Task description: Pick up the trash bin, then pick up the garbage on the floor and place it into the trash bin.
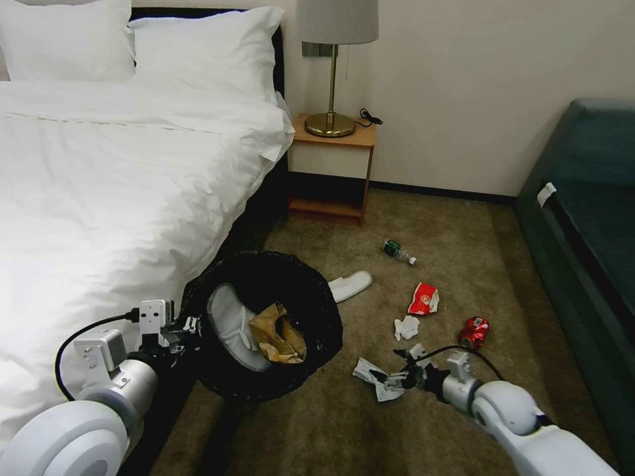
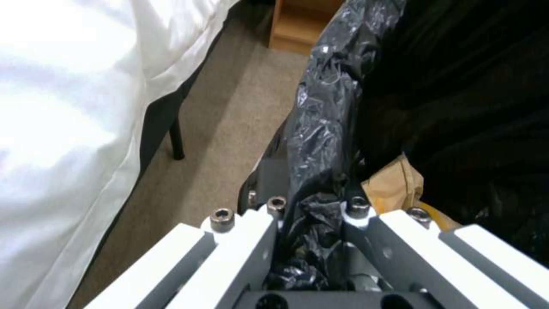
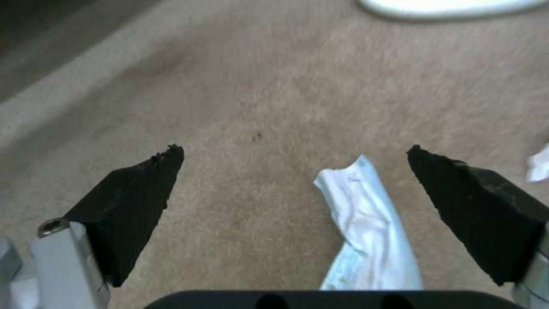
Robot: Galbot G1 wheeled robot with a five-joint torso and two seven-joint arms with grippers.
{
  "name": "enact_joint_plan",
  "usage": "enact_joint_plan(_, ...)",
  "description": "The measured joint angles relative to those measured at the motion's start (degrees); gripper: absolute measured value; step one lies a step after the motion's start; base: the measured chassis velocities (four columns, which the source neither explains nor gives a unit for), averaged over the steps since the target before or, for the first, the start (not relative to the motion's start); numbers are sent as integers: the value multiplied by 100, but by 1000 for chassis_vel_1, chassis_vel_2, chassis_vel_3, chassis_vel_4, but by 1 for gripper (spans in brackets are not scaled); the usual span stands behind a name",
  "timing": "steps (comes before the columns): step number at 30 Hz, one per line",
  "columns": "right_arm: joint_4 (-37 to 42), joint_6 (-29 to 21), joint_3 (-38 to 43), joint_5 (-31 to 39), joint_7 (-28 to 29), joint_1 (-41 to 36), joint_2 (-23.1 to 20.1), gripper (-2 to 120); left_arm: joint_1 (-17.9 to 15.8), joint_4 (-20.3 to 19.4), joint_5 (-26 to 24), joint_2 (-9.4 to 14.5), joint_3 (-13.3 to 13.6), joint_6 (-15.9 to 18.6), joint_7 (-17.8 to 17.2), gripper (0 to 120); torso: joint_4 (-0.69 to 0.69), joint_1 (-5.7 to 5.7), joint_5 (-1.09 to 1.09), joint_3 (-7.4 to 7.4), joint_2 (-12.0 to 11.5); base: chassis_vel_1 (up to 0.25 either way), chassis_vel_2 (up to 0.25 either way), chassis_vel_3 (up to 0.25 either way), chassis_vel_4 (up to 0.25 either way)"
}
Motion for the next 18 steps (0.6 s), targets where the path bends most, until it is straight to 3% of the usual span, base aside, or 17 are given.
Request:
enact_joint_plan(8, -1015, 1, -247, -141, 29, 512, 552, 100, 48, -1, -1, 30, -8, 0, 0, 2, 0, 0, 0, 0, 0, 0, 0, 0, 0)
enact_joint_plan(9, -1495, 133, -214, -387, -32, 653, 843, 100, 47, -1, -1, 29, -3, 0, 2, 2, 0, 0, 2, 0, 0, 0, 0, 0, 0)
enact_joint_plan(18, -2308, 232, -73, -833, 46, 761, 1203, 100, 39, -1, 15, 18, 32, 0, 12, 2, 0, 0, 0, 0, 0, 0, 0, 0, 0)
